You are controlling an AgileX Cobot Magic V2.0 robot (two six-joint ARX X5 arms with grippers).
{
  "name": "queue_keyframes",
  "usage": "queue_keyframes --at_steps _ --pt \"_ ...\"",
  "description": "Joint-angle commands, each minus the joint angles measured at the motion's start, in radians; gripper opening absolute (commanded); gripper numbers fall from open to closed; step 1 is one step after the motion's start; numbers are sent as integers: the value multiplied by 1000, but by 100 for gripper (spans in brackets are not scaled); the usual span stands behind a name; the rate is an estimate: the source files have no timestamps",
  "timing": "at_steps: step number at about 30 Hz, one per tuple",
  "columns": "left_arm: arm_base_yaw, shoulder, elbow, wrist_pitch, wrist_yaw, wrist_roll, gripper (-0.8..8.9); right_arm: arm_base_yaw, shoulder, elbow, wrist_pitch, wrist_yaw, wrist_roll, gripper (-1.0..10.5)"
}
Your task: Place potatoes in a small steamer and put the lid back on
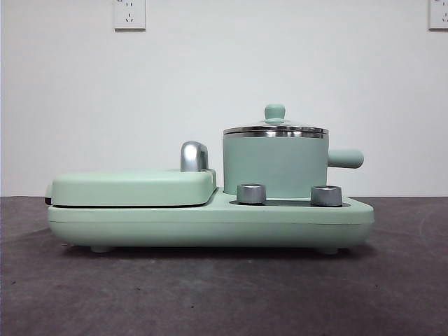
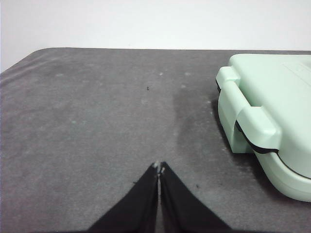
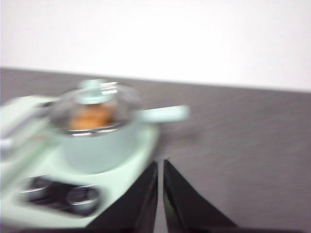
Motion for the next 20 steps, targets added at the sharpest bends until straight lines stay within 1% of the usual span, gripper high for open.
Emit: queue_keyframes --at_steps 1,3,5,8,10,16,20 --pt "1 -2 -19 -5 5 14 6 -96 -101 -182 106 2 -125 15" --pt "1 -2 -19 -5 5 14 6 -144 -155 -276 152 -6 -119 15" --pt "1 -2 -19 -5 5 14 6 -180 -196 -343 160 -9 -97 15" --pt "1 -2 -19 -5 5 14 6 -219 -245 -409 161 -34 -44 15" --pt "1 -2 -19 -5 5 14 6 -233 -266 -435 162 -34 -28 15" --pt "1 -2 -19 -5 5 14 6 -239 -269 -464 156 -37 -26 15" --pt "1 -2 -19 -5 5 14 6 -239 -269 -486 173 -60 3 15"
